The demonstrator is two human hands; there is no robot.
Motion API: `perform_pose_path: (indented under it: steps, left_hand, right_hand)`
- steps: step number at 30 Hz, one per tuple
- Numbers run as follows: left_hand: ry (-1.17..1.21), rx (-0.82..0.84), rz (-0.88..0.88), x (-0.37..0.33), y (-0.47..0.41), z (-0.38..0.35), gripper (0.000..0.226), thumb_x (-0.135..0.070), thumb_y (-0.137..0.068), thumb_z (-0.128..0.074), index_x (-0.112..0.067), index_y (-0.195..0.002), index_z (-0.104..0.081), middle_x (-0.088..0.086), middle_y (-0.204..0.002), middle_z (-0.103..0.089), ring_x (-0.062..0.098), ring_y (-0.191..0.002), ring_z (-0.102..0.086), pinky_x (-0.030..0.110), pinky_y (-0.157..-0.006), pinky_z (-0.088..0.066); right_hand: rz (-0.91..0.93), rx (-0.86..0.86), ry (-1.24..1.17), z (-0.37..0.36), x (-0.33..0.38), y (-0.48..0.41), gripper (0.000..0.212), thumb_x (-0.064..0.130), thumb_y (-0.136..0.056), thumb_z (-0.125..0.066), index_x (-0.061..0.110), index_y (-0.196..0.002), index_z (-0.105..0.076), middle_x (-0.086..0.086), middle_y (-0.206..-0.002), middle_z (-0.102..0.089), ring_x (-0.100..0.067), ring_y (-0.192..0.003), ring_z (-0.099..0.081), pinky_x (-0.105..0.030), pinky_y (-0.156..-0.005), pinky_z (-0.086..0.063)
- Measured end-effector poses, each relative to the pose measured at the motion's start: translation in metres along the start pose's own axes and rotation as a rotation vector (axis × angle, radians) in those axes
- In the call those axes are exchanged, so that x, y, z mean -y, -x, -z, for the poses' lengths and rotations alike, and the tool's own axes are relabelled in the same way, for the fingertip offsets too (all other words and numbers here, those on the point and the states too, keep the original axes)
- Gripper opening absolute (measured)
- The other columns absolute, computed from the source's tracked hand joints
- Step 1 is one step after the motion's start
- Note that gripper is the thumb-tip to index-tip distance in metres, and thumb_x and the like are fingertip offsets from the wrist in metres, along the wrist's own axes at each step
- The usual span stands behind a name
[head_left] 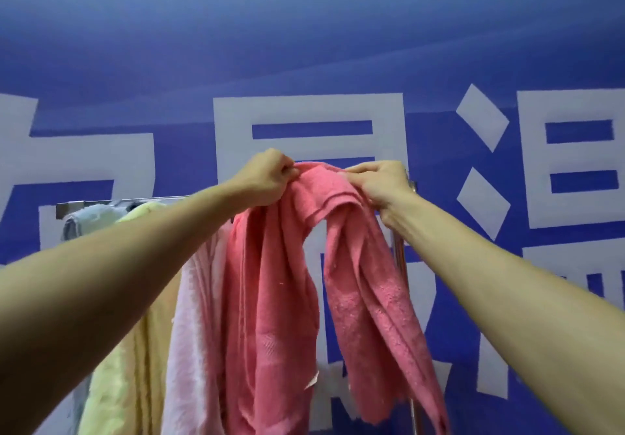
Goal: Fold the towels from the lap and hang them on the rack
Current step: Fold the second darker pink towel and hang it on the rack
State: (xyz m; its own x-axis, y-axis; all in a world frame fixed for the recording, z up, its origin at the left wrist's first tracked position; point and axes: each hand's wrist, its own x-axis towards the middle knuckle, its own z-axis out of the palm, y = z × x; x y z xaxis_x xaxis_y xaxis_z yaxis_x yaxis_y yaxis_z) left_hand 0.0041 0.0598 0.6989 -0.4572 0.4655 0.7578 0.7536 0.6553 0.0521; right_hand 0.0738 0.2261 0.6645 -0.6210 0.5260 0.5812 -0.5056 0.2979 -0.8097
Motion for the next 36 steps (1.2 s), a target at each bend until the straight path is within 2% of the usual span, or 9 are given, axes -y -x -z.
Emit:
perform_pose_path:
  steps: [3,6,12,17,20,24,26,29,36]
  left_hand:
    - [-0.04,-0.046,0.079,0.012,-0.014,-0.011,0.019,-0.029,-0.095,-0.052,-0.02,-0.081,-0.06,0.01,-0.088,-0.061,0.033,-0.103,-0.058,0.037,-0.091,-0.035]
    - [-0.013,-0.127,0.132,0.017,-0.015,-0.03,0.023,-0.033,-0.094,-0.052,-0.021,-0.113,-0.052,0.009,-0.101,-0.066,0.027,-0.108,-0.055,0.035,-0.097,-0.023]
    - [-0.25,-0.131,-0.017,0.02,0.002,-0.046,0.017,-0.022,-0.088,-0.054,-0.029,-0.09,-0.07,0.0,-0.092,-0.071,0.021,-0.1,-0.059,0.037,-0.102,-0.016]
    - [-0.421,-0.086,-0.12,0.019,0.014,-0.046,0.025,-0.022,-0.084,-0.051,-0.022,-0.06,-0.056,-0.004,-0.066,-0.052,0.023,-0.096,-0.054,0.043,-0.104,-0.015]
    - [-0.478,-0.054,-0.164,0.02,0.023,-0.041,0.025,-0.025,-0.088,-0.047,-0.02,-0.066,-0.058,-0.004,-0.078,-0.055,0.023,-0.1,-0.053,0.046,-0.108,-0.012]
    - [-0.352,-0.066,-0.166,0.016,0.045,-0.026,0.028,-0.029,-0.092,-0.048,-0.028,-0.109,-0.07,0.002,-0.112,-0.063,0.022,-0.115,-0.051,0.043,-0.112,-0.008]
    - [-0.19,-0.104,-0.188,0.008,0.065,-0.017,0.031,-0.021,-0.09,-0.05,-0.023,-0.117,-0.065,0.002,-0.114,-0.065,0.022,-0.113,-0.054,0.036,-0.107,-0.022]
    - [0.142,-0.112,-0.152,-0.006,0.104,-0.005,0.031,-0.013,-0.087,-0.053,-0.017,-0.116,-0.062,-0.001,-0.1,-0.069,0.02,-0.098,-0.06,0.034,-0.089,-0.046]
    - [0.464,0.137,0.053,-0.023,0.227,-0.043,0.034,-0.005,-0.081,-0.057,-0.017,-0.111,-0.068,-0.005,-0.087,-0.071,0.01,-0.082,-0.067,0.023,-0.085,-0.05]
  right_hand:
    - [0.19,-0.083,0.409,-0.015,-0.004,-0.017,0.003,0.016,-0.075,-0.076,0.017,-0.077,-0.077,-0.002,-0.082,-0.074,-0.015,-0.086,-0.066,-0.024,-0.071,-0.05]
    - [0.374,-0.106,0.73,-0.027,-0.017,-0.017,0.018,0.004,-0.08,-0.06,0.011,-0.08,-0.077,-0.01,-0.084,-0.073,-0.025,-0.084,-0.066,-0.028,-0.072,-0.053]
    - [0.446,-0.053,0.891,-0.032,-0.057,-0.01,0.027,-0.003,-0.079,-0.046,0.004,-0.059,-0.063,-0.017,-0.061,-0.058,-0.036,-0.063,-0.057,-0.035,-0.05,-0.044]
    - [0.354,-0.035,0.74,-0.03,-0.067,-0.005,0.017,0.019,-0.089,-0.06,0.019,-0.085,-0.076,-0.009,-0.087,-0.07,-0.024,-0.082,-0.063,-0.034,-0.066,-0.054]
    - [0.337,-0.021,0.702,-0.028,-0.063,-0.001,0.012,0.023,-0.089,-0.065,0.02,-0.092,-0.076,-0.001,-0.087,-0.073,-0.017,-0.082,-0.066,-0.037,-0.073,-0.058]
    - [0.275,0.045,0.745,-0.018,-0.056,0.014,0.016,0.025,-0.087,-0.064,0.022,-0.098,-0.075,-0.001,-0.093,-0.074,-0.019,-0.088,-0.067,-0.041,-0.077,-0.058]
    - [0.221,0.081,0.773,-0.008,-0.051,0.03,0.018,0.02,-0.085,-0.061,0.022,-0.098,-0.074,-0.002,-0.09,-0.073,-0.021,-0.085,-0.068,-0.042,-0.077,-0.058]
    - [0.13,0.141,0.778,0.011,-0.047,0.063,0.025,0.006,-0.086,-0.056,0.017,-0.1,-0.073,-0.006,-0.092,-0.072,-0.023,-0.082,-0.07,-0.042,-0.072,-0.06]
    - [-0.124,0.343,0.763,0.04,-0.068,0.154,0.022,0.001,-0.087,-0.053,0.005,-0.101,-0.07,-0.013,-0.089,-0.072,-0.018,-0.073,-0.069,-0.029,-0.069,-0.06]
